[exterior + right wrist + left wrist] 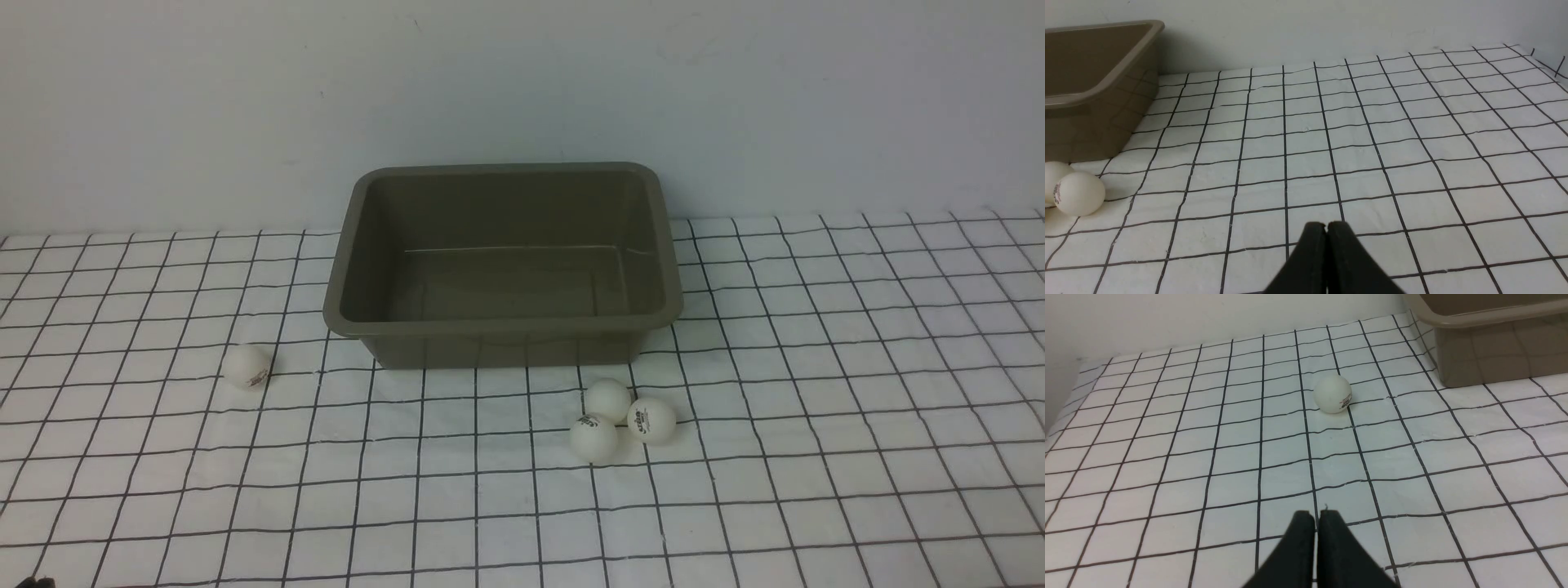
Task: Put the table tennis balls into the box on the white checkered tablecloth.
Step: 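Reach for and grasp a ping pong ball on the table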
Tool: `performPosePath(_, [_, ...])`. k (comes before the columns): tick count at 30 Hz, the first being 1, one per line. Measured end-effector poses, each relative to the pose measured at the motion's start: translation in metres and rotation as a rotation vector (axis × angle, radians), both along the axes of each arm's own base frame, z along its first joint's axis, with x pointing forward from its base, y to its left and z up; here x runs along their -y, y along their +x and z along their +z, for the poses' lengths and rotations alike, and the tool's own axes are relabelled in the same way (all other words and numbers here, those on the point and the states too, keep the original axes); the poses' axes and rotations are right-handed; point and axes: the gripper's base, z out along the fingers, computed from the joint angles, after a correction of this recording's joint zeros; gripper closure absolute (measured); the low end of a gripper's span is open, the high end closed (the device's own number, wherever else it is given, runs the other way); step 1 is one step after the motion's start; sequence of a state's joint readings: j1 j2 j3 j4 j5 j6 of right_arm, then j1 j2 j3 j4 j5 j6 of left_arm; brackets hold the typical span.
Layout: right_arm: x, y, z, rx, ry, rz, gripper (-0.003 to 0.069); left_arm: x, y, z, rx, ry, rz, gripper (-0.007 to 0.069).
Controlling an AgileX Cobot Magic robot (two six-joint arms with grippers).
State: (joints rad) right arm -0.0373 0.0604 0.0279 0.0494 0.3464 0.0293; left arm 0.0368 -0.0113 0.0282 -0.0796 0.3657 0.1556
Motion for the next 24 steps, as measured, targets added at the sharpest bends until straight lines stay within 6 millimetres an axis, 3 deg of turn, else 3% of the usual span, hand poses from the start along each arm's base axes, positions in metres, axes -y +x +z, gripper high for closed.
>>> performPosePath(22, [-0.0001,0.0,0.0,0.0,0.005,0.0,0.0676,0.0,0.0,0.0,0.0,0.0,0.0,0.0629])
performPosePath(24, [-0.0017,0.0001,0.0001,0.003,0.088,-0.004,0.0676,0.0,0.0,0.0,0.0,0.0,0.0,0.0629])
